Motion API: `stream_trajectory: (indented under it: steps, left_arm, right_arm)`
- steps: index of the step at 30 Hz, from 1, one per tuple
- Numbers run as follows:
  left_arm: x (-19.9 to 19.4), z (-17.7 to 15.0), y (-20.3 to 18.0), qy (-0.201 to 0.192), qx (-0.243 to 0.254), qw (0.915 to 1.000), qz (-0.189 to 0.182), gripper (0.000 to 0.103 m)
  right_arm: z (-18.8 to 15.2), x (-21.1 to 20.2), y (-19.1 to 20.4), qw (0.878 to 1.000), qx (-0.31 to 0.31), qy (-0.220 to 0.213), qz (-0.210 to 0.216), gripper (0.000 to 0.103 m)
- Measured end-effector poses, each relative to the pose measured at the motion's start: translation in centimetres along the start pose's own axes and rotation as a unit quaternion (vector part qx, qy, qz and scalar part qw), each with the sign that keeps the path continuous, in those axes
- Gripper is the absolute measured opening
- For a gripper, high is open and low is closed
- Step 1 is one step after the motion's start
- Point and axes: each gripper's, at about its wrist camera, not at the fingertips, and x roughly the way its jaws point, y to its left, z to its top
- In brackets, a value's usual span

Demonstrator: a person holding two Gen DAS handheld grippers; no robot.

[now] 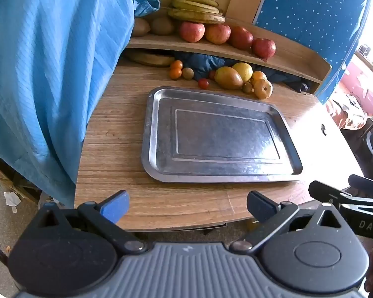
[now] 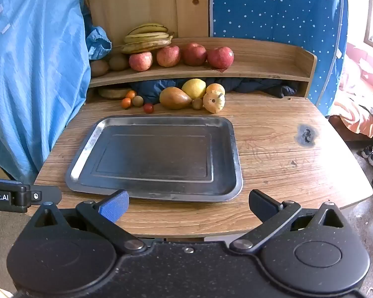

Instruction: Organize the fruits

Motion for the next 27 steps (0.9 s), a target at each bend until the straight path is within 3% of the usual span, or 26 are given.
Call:
stream_trajectory:
  steps: [27]
  left_arm:
    - [0.13, -0.06, 0.01, 0.003, 0.001, 1.0, 0.003, 0.102]
  right_arm:
    - [-0.05, 0.14, -0.96, 1.0, 0.002, 0.004, 0.002, 0.102]
